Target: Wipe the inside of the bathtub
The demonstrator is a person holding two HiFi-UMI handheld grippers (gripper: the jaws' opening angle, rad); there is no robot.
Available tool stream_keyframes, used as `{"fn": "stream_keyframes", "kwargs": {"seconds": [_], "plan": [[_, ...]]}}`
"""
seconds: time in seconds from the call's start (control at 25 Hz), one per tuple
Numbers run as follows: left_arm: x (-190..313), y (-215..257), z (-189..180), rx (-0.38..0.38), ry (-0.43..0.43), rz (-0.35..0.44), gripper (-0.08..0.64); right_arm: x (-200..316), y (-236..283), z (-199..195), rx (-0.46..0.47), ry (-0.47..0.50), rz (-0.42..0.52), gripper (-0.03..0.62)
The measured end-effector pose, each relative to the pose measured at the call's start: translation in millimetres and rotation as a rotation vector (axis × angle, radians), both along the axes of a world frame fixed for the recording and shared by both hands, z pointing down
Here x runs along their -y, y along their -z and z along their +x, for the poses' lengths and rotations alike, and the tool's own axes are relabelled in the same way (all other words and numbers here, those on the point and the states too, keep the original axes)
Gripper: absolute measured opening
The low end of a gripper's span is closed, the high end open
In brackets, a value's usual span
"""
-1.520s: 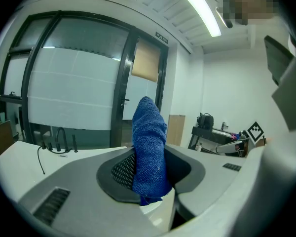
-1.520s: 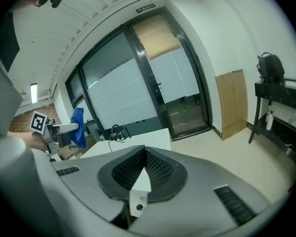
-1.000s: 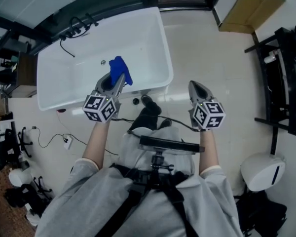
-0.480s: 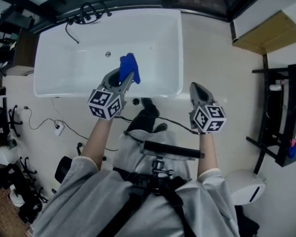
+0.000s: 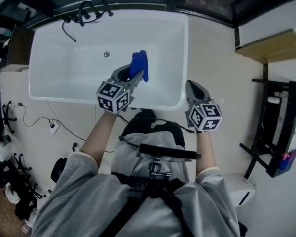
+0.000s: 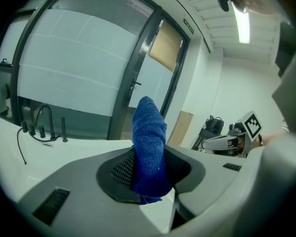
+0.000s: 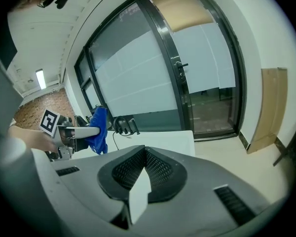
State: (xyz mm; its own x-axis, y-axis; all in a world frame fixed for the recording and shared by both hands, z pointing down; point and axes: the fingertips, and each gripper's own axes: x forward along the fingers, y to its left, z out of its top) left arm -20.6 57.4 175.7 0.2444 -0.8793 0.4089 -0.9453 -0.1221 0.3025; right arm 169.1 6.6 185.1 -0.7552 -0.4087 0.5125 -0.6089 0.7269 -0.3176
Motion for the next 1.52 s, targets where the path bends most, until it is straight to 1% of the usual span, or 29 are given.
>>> {"fn": "stream_keyframes", "kwargs": {"seconds": [0.2, 0.32, 0.44, 0.56, 0.64, 0.8, 0.92, 1.08, 1.24, 1.4, 1.52], "plan": [[25.2, -25.0, -9.0, -0.055, 0.022, -0.049, 0.133, 15.4, -15.2, -29.9, -0.023, 0.051, -0.004, 0.009], [35.4, -43.0, -10.6, -0.095, 0.026, -0.084, 0.133, 30.0, -27.7, -44.0, -0.063, 0.067, 0.008, 0.009], [52.1, -64.5, -8.8, -0.134, 0.048, -0.111, 0.132, 50.9, -49.4, -49.8, -0.098, 0.079, -0.004, 0.009], [74.9, -91.9, -3.0, -0.176, 0.085, -0.138, 0.133, 76.6, -74.6, -48.9, -0.132, 0.097, -0.010, 0.009], [91.9, -113.9, 1.7, -0.197, 0.108, -0.157, 0.133, 94.7, -93.0, -51.4, -0.151, 0.127, -0.006, 0.009], [132.6, -166.6, 13.3, -0.213, 0.131, -0.183, 0.132, 130.3, -137.0, -61.3, -0.164, 0.199, -0.017, 0.009], [167.0, -208.1, 20.9, -0.216, 0.119, -0.188, 0.133, 160.7, -173.1, -69.1, -0.182, 0.244, -0.018, 0.009], [210.4, -264.3, 30.9, -0.256, 0.063, -0.226, 0.132, 204.1, -216.2, -82.3, -0.203, 0.284, -0.007, 0.009], [244.0, -312.5, 44.0, -0.309, 0.028, -0.290, 0.132, 243.1, -244.4, -89.7, -0.204, 0.278, 0.019, 0.009], [274.7, -353.8, 52.5, -0.346, 0.033, -0.322, 0.132, 275.5, -261.8, -98.3, -0.183, 0.259, 0.054, 0.009], [291.3, -382.1, 56.5, -0.366, 0.028, -0.353, 0.132, 290.3, -270.6, -109.3, -0.170, 0.265, 0.076, 0.009]]}}
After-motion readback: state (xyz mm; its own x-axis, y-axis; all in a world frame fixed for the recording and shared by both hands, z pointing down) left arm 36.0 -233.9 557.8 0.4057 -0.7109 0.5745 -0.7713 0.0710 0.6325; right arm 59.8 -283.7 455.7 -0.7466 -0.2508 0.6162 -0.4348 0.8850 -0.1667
